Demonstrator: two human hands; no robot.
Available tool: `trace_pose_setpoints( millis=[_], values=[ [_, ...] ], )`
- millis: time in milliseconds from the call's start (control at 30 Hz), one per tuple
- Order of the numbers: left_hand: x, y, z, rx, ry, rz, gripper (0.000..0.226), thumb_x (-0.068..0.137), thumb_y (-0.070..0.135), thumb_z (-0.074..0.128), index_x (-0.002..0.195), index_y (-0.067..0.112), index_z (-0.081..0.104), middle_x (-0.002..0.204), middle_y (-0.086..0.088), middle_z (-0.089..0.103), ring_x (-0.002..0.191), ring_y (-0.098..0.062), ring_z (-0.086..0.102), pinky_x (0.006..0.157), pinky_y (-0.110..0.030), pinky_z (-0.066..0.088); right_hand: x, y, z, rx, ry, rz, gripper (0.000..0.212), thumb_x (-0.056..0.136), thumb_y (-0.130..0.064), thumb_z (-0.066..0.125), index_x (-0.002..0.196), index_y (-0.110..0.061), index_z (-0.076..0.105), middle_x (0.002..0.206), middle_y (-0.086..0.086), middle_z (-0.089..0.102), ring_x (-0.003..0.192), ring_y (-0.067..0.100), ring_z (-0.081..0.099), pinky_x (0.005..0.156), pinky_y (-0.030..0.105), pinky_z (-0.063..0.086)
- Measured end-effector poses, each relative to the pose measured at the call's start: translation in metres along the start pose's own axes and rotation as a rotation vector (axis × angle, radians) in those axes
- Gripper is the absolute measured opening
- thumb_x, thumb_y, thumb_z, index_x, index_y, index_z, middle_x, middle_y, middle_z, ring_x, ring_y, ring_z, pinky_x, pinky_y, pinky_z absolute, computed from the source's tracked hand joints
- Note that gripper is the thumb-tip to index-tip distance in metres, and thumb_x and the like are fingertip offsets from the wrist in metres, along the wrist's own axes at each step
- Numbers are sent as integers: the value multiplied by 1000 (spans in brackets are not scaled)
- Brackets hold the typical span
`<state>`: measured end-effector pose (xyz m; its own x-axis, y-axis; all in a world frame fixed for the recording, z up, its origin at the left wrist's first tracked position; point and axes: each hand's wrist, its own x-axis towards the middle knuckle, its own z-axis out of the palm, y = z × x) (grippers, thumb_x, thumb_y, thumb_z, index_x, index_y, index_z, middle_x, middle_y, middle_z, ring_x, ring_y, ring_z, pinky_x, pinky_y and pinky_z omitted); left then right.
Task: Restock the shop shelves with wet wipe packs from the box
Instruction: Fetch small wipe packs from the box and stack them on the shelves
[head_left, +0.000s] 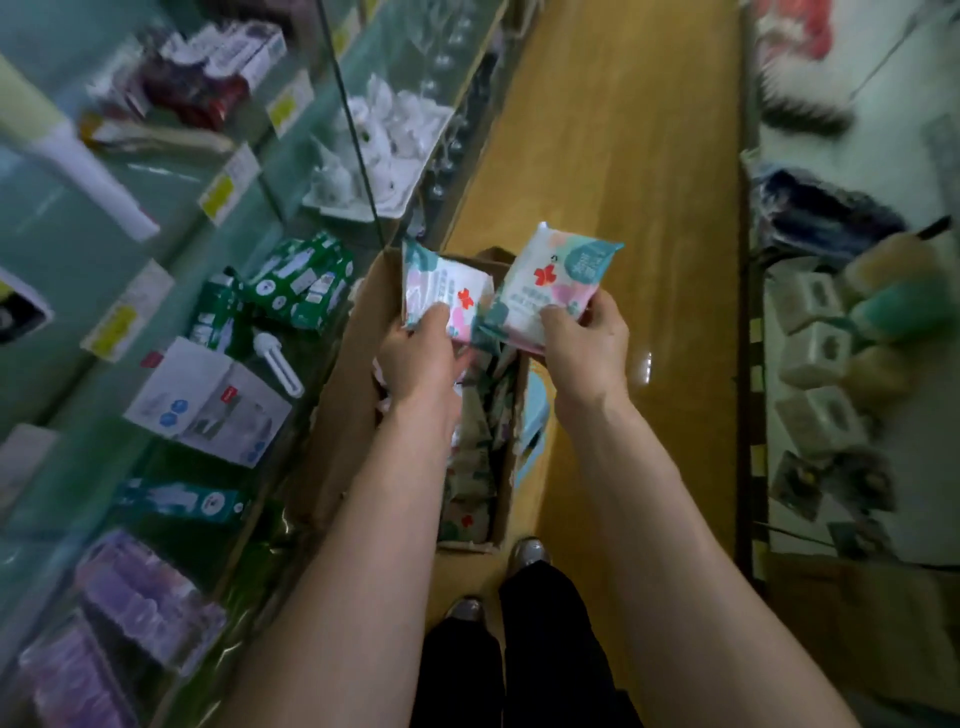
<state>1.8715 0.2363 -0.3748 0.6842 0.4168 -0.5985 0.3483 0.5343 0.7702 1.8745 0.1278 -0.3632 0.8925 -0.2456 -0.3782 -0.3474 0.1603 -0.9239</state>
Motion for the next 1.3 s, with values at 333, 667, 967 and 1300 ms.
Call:
trace_pose_setpoints(
  millis=[333,667,967,1300],
  values=[
    [-99,-7,62,-17,-296,-70,16,93,8,55,109,12,58,95,-13,69,83,-24,68,63,-35,55,-65,-48,-91,84,266,-159,25,88,-6,51,104,-23,59,103,0,68,95,18,67,87,46,56],
    [-237,-71,150,65,-605,-124,8,93,10,58,100,15,57,99,-12,70,90,-25,69,67,-37,56,-131,-85,-250,264,492,-213,33,96,-8,51,127,-20,50,111,-2,63,98,14,67,83,35,58],
    [-378,-168,211,196,-884,-259,21,93,10,59,114,13,57,98,-11,72,86,-23,70,68,-37,58,-200,-90,-419,385,717,-252,32,92,-2,46,120,-16,55,110,3,67,91,19,68,80,40,58],
    [-501,-250,253,342,-1111,-312,10,94,9,57,103,10,59,102,-16,70,92,-28,69,77,-39,58,-266,-82,-543,502,944,-350,28,89,2,46,107,-15,58,101,3,68,90,19,67,83,40,57]
  ],
)
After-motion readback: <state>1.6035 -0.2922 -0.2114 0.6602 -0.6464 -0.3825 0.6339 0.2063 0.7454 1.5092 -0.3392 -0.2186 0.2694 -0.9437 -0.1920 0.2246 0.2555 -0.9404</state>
